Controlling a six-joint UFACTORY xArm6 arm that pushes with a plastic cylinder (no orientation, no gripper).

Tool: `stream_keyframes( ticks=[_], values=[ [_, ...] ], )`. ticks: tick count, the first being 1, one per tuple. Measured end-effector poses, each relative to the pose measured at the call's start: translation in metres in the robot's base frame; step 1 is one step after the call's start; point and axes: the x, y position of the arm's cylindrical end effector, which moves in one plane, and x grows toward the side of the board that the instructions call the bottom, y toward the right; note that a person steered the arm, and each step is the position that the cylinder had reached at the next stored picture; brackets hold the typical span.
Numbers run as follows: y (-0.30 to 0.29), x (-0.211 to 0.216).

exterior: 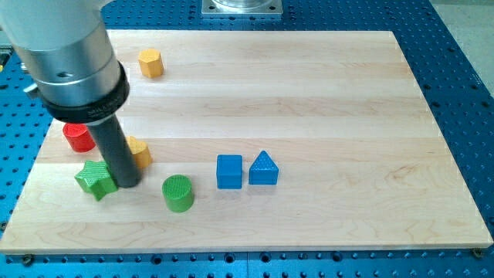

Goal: Push the green star in between the green circle and heart

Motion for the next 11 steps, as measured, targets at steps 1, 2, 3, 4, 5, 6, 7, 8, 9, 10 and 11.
stream_keyframes(
  ticks=[1,2,3,4,5,6,7,8,9,10,11],
  values=[
    [0.027,0.02],
    [-0.03,0.033],
    [-0.082,0.038],
    [-0.132,0.038],
    [-0.122,0.019],
    [-0.071,0.015],
    [-0.094,0.005],
    [-0.069,0.003],
    [-0.013,0.004],
    [0.02,0.004],
    [0.026,0.004]
  ],
)
